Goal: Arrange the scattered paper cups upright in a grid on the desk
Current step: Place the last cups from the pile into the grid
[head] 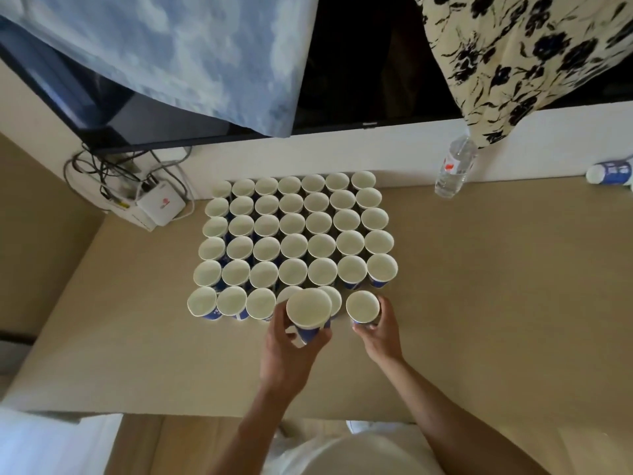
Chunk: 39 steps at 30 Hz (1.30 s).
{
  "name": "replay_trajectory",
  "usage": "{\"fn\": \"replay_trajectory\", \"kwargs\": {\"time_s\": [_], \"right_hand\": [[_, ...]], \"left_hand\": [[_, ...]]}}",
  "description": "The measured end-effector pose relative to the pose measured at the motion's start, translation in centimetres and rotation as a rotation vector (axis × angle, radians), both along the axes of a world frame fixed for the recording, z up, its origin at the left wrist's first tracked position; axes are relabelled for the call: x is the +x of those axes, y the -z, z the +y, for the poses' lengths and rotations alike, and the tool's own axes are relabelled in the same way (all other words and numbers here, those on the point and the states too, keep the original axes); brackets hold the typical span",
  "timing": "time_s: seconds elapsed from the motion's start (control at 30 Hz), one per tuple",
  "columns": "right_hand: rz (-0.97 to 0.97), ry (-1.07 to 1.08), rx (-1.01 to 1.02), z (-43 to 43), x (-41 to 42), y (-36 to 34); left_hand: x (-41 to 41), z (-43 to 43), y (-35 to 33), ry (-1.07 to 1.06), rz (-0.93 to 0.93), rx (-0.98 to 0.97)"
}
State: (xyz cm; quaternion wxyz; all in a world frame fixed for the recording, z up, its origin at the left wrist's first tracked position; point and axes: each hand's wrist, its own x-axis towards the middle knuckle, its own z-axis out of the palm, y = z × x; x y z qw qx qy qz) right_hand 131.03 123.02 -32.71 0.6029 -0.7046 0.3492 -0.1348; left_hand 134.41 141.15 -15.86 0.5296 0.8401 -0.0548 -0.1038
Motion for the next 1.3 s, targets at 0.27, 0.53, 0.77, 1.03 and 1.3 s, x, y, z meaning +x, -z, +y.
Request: {"fn": "replay_trajectory", "kwargs": {"time_s": [0.27, 0.53, 0.77, 1.03, 1.3], "right_hand": [[-0.029, 0.051, 0.14, 0.0, 1.1, 0.2], [0.003, 0.002, 0.139, -0.9, 1.2, 0.2], [0.006, 0.157, 0.054, -4.0, -1.4, -4.9], [-0.19, -0.519, 0.094, -6.3, -3.0, -12.0], [-0.154, -0.335, 0.087, -8.3, -3.3, -10.8]], "left_hand": [[-0.4, 0.3, 0.1, -0.026, -0.008, 0.051], [-0.3, -0.7, -0.1, -0.017, -0.022, 0.056], [0.2, -3.4, -0.3, 0.045, 0.006, 0.003], [0.7, -8.6, 0.1, 0.26, 0.063, 0.035], [0.7, -10.7, 0.2, 0.354, 0.116, 0.089]]}}
